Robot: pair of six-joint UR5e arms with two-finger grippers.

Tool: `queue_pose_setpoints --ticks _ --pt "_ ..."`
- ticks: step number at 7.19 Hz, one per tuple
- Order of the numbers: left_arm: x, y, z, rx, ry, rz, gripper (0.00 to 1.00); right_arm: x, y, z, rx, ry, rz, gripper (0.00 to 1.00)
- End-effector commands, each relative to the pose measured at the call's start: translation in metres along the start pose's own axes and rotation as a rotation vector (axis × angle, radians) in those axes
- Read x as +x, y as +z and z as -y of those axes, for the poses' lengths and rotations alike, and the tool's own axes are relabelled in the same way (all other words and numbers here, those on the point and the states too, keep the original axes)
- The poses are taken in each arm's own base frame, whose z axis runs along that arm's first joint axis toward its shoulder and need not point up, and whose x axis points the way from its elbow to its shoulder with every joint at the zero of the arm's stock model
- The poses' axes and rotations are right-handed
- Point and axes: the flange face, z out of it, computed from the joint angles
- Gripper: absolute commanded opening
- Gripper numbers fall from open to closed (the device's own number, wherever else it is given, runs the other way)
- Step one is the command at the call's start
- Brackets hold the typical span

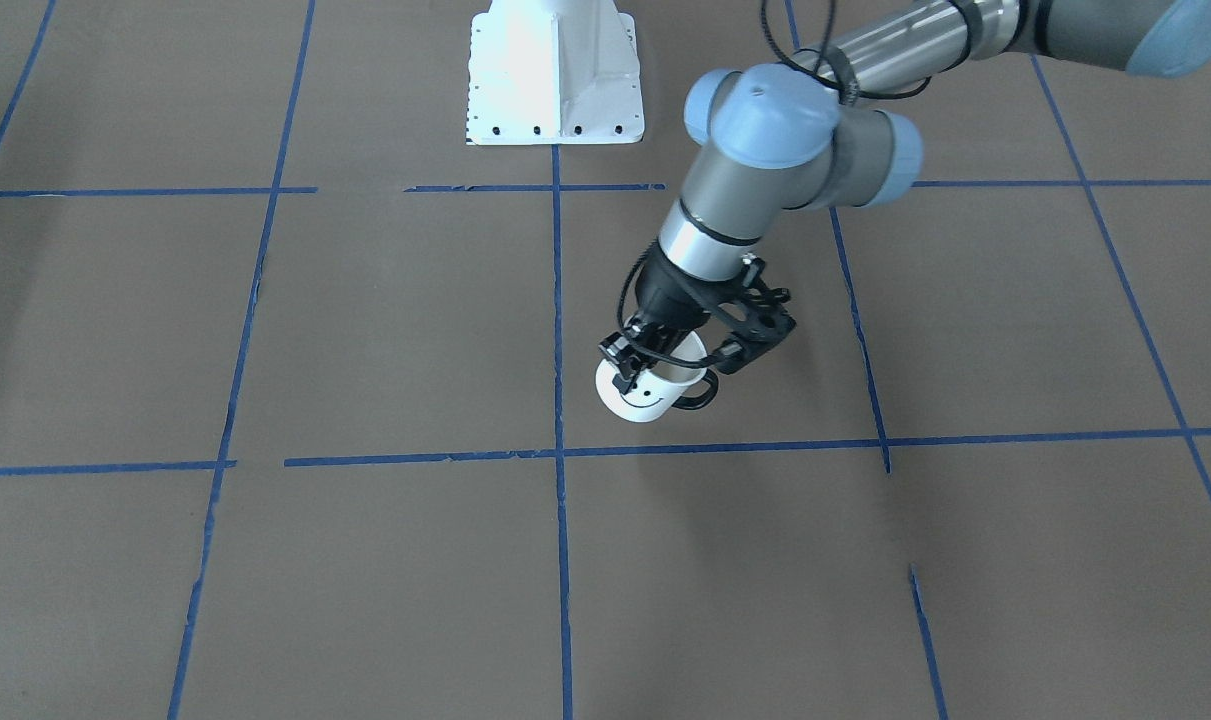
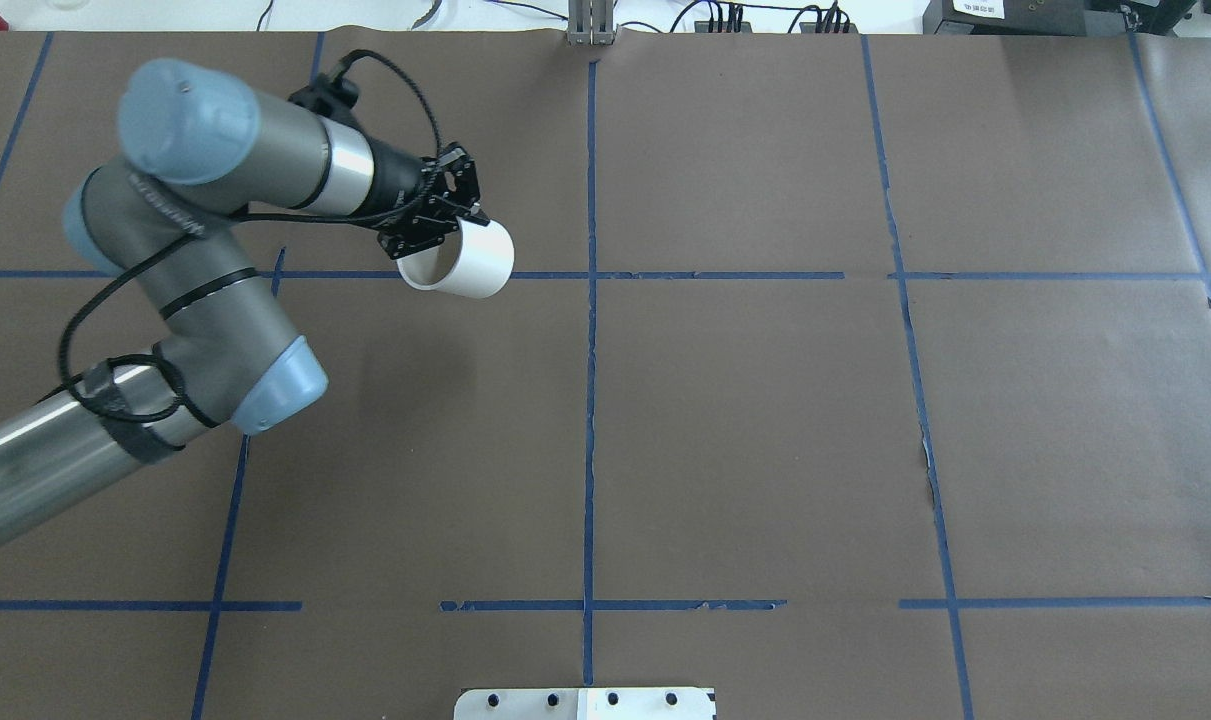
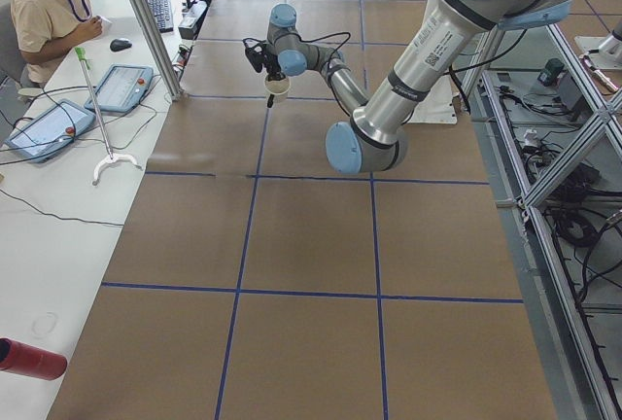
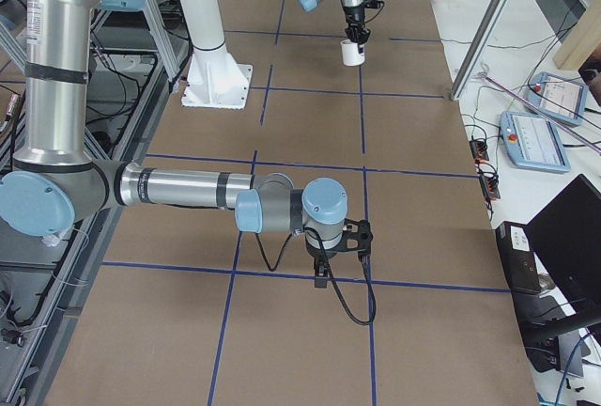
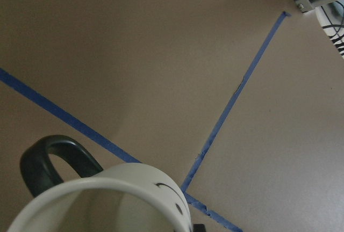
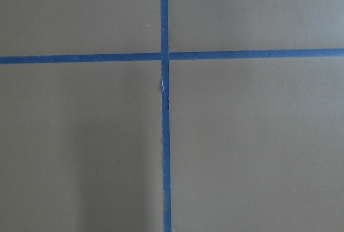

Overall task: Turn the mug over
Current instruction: 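Lift the mug with the left gripper and carry it toward the table center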

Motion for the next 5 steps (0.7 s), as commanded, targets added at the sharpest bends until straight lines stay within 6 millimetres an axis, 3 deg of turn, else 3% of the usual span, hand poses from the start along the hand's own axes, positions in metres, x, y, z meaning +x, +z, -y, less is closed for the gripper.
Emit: queue_pose_setpoints --ticks 1,2,4,5 --pt "0.061 0.049 -0.064 0.106 0.012 0.193 0.00 0.000 0.000 0.000 0.000 -0.001 0.000 1.00" --pt "0.048 0.078 -0.103 0.169 0.059 0.231 0.00 0.000 0.000 0.000 0.000 0.001 0.000 1.00" --pt "0.045 0.085 -0.110 0.193 0.086 0.264 0.00 0.000 0.000 0.000 0.000 0.001 0.000 1.00" --pt "0.050 0.078 -0.114 0.188 0.189 0.326 0.00 0.000 0.000 0.000 0.000 -0.001 0.000 1.00"
